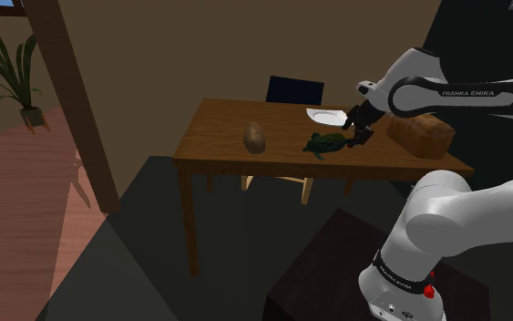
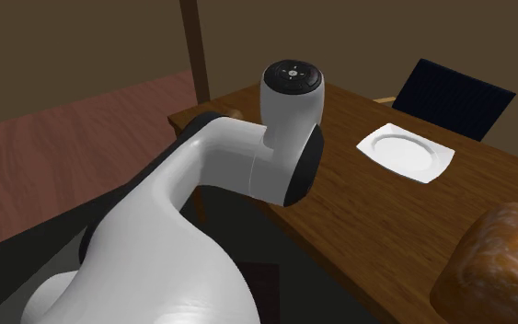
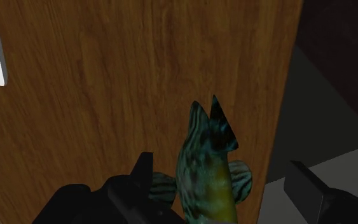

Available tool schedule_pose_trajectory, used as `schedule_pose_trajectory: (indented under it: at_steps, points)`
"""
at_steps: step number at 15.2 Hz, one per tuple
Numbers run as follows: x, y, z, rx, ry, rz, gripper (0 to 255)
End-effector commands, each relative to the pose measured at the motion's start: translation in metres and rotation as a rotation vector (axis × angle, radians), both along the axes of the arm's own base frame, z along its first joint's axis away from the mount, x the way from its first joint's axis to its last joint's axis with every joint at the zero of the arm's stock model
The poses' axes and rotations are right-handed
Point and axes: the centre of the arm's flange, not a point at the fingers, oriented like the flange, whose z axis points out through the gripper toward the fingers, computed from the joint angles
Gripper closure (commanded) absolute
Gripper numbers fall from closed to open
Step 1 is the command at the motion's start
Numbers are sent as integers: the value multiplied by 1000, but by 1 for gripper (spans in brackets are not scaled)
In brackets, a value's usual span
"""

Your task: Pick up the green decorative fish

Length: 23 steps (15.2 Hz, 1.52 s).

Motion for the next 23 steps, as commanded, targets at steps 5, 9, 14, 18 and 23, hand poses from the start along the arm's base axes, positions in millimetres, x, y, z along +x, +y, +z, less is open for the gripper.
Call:
schedule_pose_trajectory:
  at_steps: [5, 9, 14, 18, 23]
  points:
    - [0, 1, -4, 0, -1, 0, 255]
    - [0, 1, -4, 0, -1, 0, 255]
    - [0, 1, 6, 0, -1, 0, 255]
    - [0, 1, 27, 0, -1, 0, 255]
    - [0, 1, 54, 0, -1, 0, 255]
